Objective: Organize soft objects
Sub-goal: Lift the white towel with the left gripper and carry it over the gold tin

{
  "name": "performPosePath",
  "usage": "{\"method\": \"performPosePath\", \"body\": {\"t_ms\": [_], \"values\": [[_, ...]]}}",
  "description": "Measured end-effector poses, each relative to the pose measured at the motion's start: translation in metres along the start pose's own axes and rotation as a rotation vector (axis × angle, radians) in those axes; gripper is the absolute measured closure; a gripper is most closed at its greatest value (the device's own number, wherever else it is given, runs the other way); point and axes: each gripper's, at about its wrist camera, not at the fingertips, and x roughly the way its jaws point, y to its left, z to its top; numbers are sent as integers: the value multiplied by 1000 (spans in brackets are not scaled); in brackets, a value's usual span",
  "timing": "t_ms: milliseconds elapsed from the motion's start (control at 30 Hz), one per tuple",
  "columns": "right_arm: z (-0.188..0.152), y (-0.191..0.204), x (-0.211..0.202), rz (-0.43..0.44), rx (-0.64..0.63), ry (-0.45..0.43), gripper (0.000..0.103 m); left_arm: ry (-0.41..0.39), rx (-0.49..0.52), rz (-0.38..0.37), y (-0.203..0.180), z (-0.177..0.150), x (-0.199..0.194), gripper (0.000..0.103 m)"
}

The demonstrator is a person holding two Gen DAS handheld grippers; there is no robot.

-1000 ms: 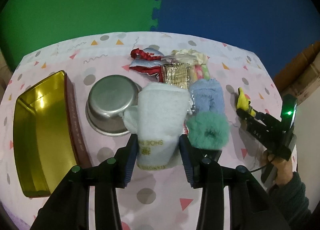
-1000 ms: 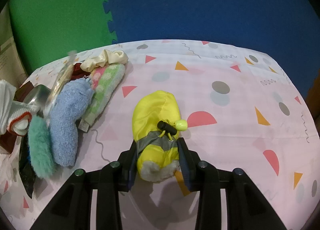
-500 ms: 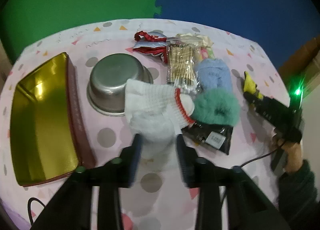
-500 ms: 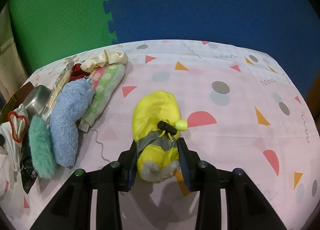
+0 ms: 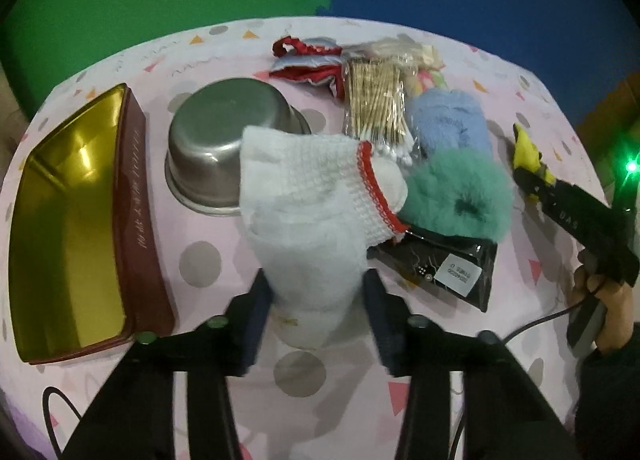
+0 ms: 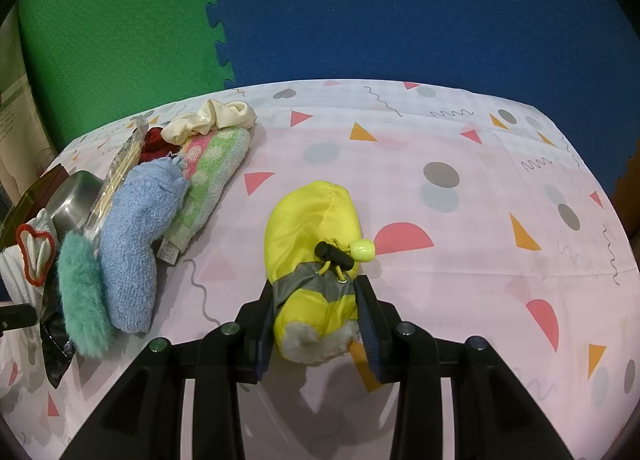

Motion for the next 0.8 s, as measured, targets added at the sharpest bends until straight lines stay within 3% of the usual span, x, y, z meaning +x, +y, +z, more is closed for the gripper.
{"method": "performPosePath", "body": {"t_ms": [100, 367, 500, 800], "values": [[0, 0, 0, 0, 0, 0, 65, 1, -6, -9, 4, -1, -8, 72], [0, 0, 0, -2, -1, 0, 65, -18, -3, -44, 16, -5, -37, 73], [0, 0, 0, -4, -2, 1, 65, -44, -19, -14, 30, -4, -50, 73], [0, 0, 0, -12, -8, 2, 65, -80, -153, 112, 102, 8, -62, 72]]}}
